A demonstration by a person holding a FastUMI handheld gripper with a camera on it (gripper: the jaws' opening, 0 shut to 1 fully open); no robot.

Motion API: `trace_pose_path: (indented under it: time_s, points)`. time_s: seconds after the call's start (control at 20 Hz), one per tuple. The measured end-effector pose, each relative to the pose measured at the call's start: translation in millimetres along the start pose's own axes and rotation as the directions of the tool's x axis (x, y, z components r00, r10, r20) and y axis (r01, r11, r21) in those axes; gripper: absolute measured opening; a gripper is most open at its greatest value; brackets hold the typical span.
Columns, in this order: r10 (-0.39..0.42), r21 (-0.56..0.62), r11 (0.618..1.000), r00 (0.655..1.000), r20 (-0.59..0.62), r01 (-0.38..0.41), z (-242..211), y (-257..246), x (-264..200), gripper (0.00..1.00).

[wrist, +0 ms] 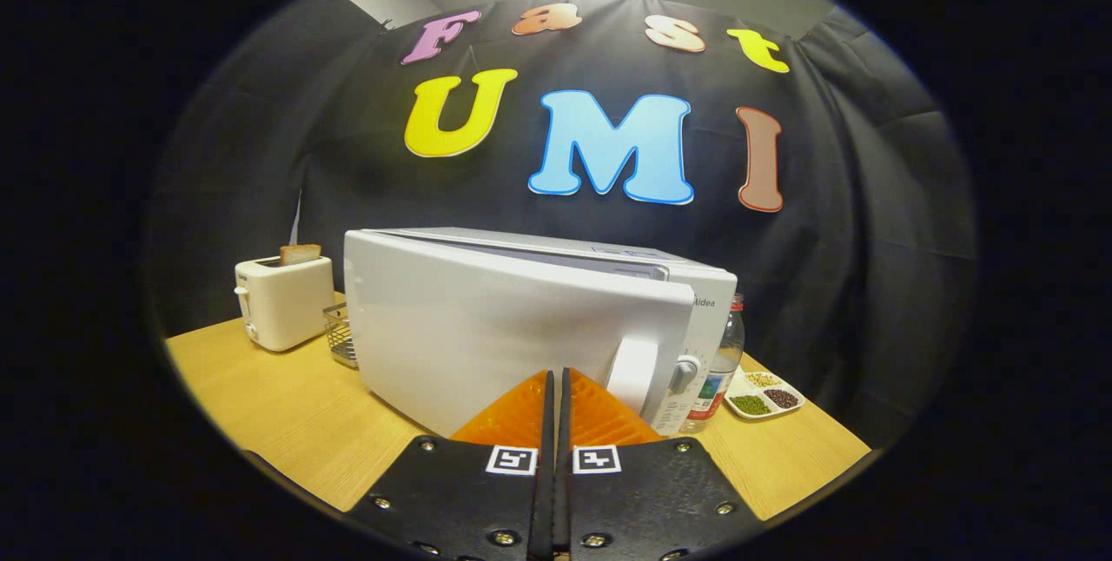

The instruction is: Open the microwave, put the food inside, and close the microwave door.

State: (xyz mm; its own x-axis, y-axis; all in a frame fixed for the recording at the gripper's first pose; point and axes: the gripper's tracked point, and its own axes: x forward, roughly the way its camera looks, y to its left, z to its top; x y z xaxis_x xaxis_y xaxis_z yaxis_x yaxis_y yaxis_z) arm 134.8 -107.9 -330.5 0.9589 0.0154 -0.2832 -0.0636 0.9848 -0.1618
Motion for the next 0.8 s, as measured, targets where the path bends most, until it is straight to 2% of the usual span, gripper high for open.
trace_pose_path:
  time_s: [0.35, 0.55, 0.7, 0.75, 0.8]
  points:
    - [-0.07, -0.031, 0.997, 0.998, -0.006, 0.07, -5, -15, 55, 0.01]
    - [-0.09, 0.018, 0.996, 0.995, -0.037, 0.091, -7, -18, 76, 0.02]
    - [-0.124, -0.052, 0.991, 0.992, -0.017, 0.123, -6, -20, 81, 0.02]
    - [-0.124, -0.033, 0.992, 0.99, -0.067, 0.122, -13, -21, 85, 0.02]
    - [-0.136, -0.004, 0.991, 0.99, -0.034, 0.136, -11, -21, 94, 0.01]
